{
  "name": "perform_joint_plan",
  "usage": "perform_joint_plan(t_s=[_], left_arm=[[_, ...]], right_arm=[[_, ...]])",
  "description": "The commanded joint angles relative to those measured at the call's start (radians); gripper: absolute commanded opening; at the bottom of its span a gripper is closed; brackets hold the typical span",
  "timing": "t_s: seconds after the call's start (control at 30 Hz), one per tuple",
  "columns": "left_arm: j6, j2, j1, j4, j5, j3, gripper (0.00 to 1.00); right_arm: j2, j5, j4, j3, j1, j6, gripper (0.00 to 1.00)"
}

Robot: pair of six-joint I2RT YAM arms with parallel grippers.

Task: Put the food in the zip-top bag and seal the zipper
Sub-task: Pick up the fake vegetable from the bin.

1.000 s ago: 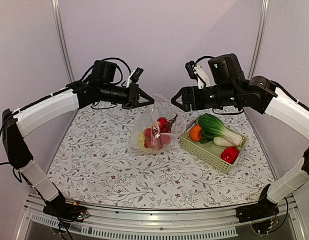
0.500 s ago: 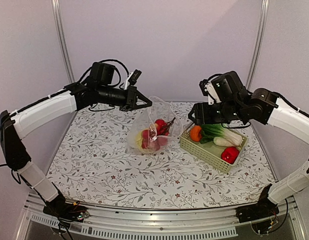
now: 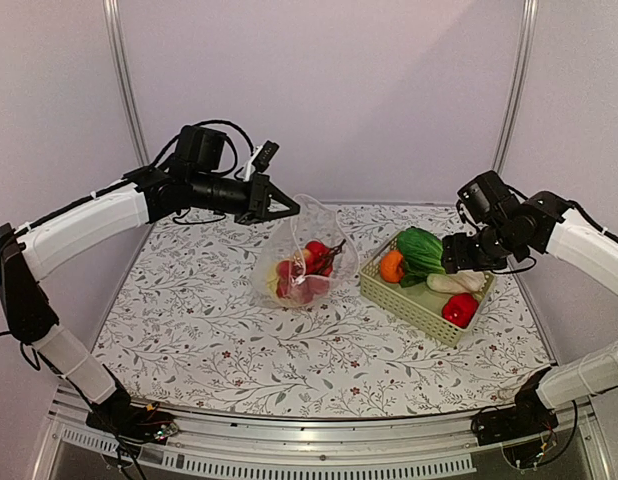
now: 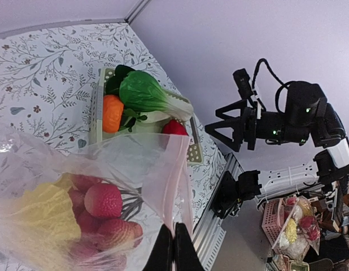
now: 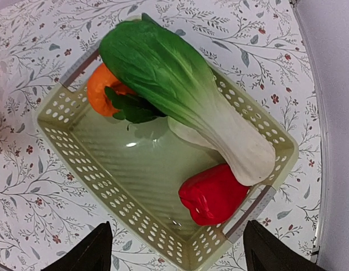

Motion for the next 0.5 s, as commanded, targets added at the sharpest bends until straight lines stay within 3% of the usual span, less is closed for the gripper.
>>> perform_joint_plan(t_s=[0.0, 0.47], left_arm=[[0.017, -0.022, 0.014, 0.013, -0.003, -0.006, 0.00], [0.023, -0.039, 0.021, 0.002, -0.009, -0.015, 0.00]], right_arm=[[0.063, 0.008, -0.068, -0.041, -0.025, -0.051, 0.80], [0.267, -0.005, -0.035, -0.079, -0.074, -0.006, 0.77]])
